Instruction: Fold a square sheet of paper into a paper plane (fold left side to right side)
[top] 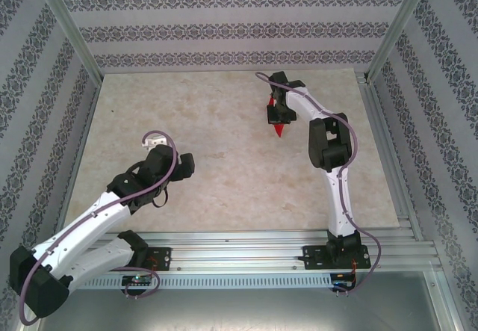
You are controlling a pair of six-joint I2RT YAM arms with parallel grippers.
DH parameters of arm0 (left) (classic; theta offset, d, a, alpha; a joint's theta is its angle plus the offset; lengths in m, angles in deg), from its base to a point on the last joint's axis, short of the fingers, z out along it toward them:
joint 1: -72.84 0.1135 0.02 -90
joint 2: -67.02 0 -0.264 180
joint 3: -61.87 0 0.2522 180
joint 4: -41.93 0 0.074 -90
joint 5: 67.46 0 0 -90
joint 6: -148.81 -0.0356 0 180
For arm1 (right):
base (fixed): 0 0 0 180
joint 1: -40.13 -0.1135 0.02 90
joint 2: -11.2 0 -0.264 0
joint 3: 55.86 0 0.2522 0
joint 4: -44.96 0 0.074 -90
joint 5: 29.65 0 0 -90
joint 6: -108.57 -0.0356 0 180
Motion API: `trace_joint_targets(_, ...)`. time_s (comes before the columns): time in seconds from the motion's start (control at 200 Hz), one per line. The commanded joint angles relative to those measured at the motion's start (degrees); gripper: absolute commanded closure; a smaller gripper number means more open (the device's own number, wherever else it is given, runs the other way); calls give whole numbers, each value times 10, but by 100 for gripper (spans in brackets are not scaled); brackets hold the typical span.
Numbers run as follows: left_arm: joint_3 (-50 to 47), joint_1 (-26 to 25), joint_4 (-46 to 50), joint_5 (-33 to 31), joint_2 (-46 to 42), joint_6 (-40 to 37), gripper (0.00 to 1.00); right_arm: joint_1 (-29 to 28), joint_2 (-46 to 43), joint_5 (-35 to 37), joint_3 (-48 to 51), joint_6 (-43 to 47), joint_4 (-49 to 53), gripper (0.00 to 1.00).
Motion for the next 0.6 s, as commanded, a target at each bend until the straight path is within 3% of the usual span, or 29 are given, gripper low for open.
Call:
trace_joint_targets(0.0,11,8,8,-7,8,-12,0,8,18,-13,-18,7,17,96)
trace_joint_targets(0.335,15,8,9,-4,19,-14,0,7,5,-19,-14,7,22,85)
trace_joint_targets(0.594,23,8,16,-3,18,-14,0,-8,-69,14,-11,14,47,76)
